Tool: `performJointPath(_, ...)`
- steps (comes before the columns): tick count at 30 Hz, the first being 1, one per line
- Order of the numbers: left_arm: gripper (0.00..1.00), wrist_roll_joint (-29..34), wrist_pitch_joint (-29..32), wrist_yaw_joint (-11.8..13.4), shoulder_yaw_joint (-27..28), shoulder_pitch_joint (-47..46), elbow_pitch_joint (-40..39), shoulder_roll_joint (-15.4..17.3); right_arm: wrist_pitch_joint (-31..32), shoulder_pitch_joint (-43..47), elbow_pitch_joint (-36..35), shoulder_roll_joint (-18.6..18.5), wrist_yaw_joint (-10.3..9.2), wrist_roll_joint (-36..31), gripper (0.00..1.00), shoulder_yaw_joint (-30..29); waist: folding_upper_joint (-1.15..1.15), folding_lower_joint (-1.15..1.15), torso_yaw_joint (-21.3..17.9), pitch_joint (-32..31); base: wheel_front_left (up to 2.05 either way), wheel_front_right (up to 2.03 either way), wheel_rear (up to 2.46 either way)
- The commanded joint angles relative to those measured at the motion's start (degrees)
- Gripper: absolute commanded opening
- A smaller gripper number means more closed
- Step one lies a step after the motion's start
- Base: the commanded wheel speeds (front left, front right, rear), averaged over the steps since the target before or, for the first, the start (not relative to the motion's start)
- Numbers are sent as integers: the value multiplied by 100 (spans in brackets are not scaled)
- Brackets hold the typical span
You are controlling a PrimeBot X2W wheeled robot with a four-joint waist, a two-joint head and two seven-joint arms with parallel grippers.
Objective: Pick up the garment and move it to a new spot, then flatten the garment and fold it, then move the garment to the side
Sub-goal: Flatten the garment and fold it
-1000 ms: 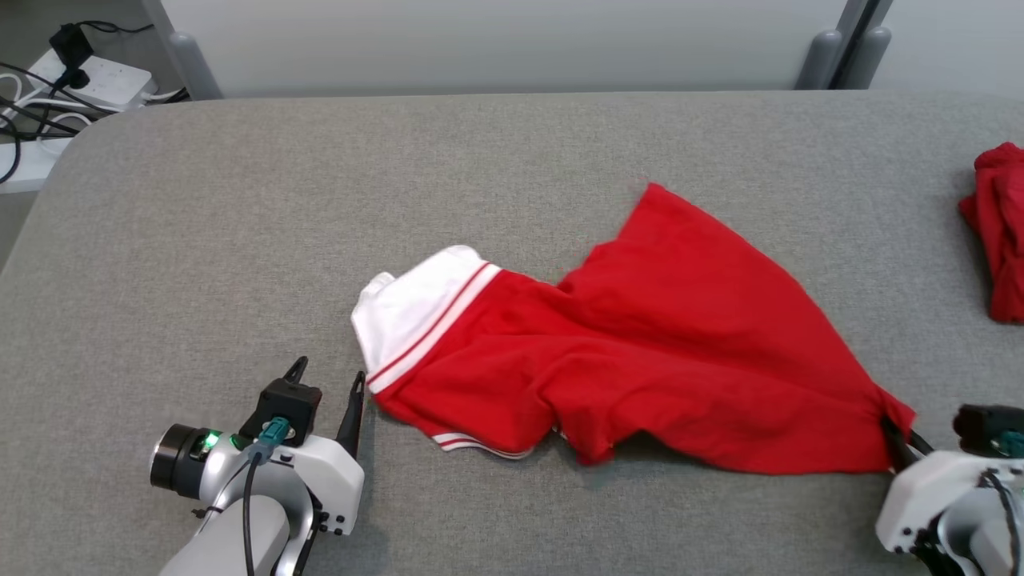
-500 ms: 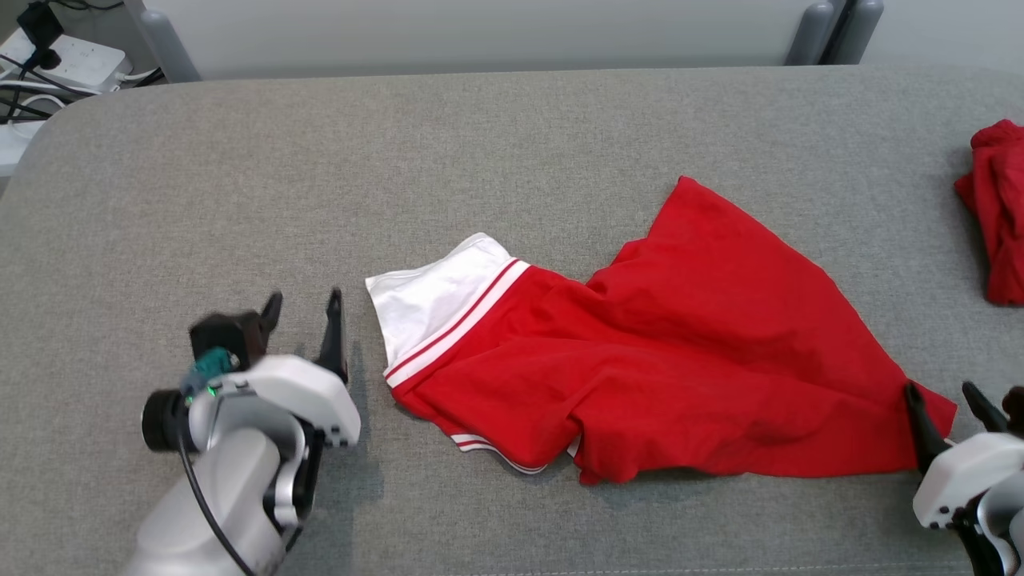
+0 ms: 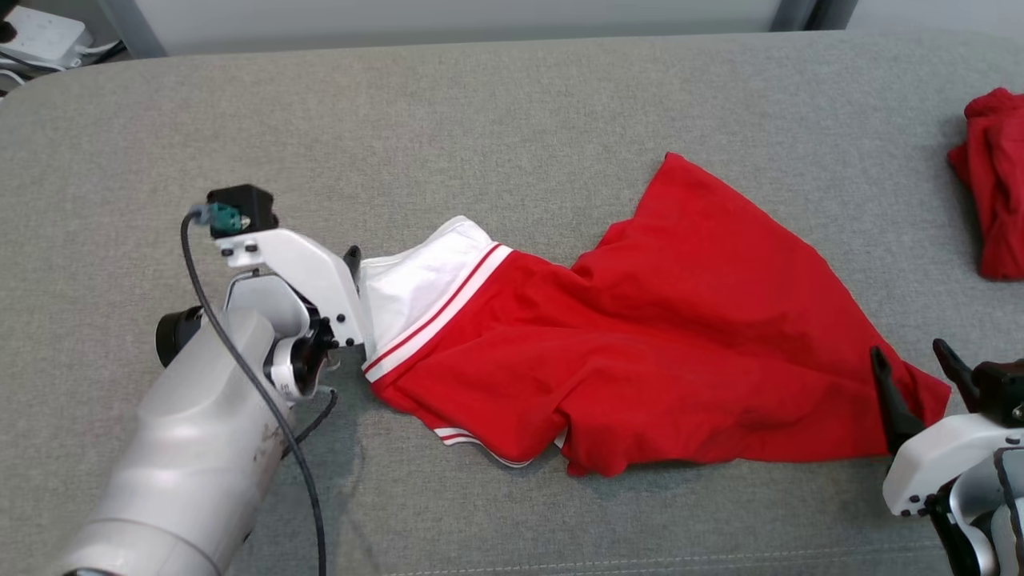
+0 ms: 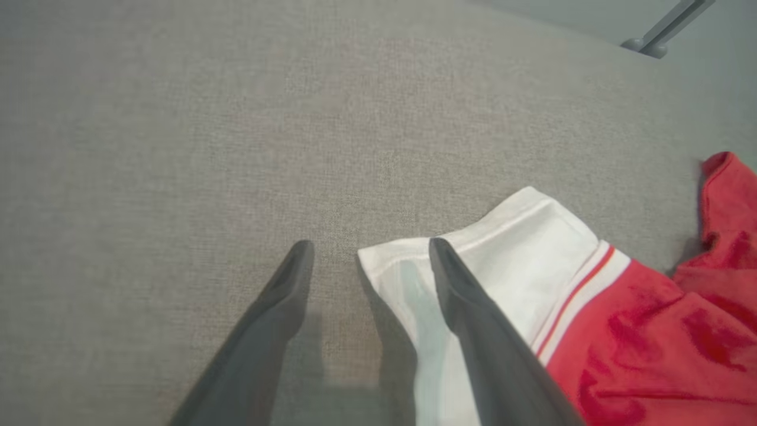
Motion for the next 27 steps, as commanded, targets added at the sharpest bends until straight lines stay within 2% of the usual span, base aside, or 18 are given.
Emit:
performJointPath(1, 100, -8, 317, -92, 66, -492, 211, 100, 211, 236, -532, 18, -25, -136, 100, -30, 0, 0, -53, 72, 0, 0, 0)
performJointPath(4, 100, 55, 909, -223, -136, -867, 764, 44, 532, 475, -1187, 201, -25, -251, 100, -126, 0, 0, -153, 185, 0, 0, 0)
performJointPath(6, 100, 117, 1095, -273, -235, -1020, 985, 39, 635, 555, -1417, 252, -25, -280, 100, -145, 0, 0, -193, 235, 0, 0, 0)
performJointPath(12, 100, 178, 1234, -366, -327, -1292, 1375, 24, 771, 647, -1760, 322, -25, -295, 100, -164, 0, 0, -283, 347, 0, 0, 0)
performJointPath(19, 100, 215, 1339, -623, -461, -1412, 1680, -153, 805, 685, -1925, 368, -25, -321, 100, -302, 0, 0, -274, 396, 0, 0, 0)
performJointPath(20, 98, 224, 1321, -651, -481, -1415, 1700, -182, 805, 689, -1931, 374, -25, -329, 100, -319, 0, 0, -262, 389, 0, 0, 0)
performJointPath(21, 75, 236, 1303, -679, -503, -1415, 1717, -210, 804, 690, -1938, 381, -25, -334, 100, -332, 0, 0, -249, 382, 0, 0, 0)
performJointPath(22, 33, 243, 1272, -703, -518, -1414, 1731, -234, 804, 690, -1946, 390, -25, -338, 100, -343, 0, 0, -235, 377, 0, 0, 0)
performJointPath(23, 0, 263, 1242, -722, -546, -1408, 1748, -252, 795, 689, -1958, 397, -25, -341, 100, -349, 0, 0, -223, 370, 0, 0, 0)
performJointPath(27, 0, 278, 1187, -777, -597, -1348, 1838, -295, 772, 670, -1991, 416, -25, -337, 100, -336, 0, 0, -195, 358, 0, 0, 0)
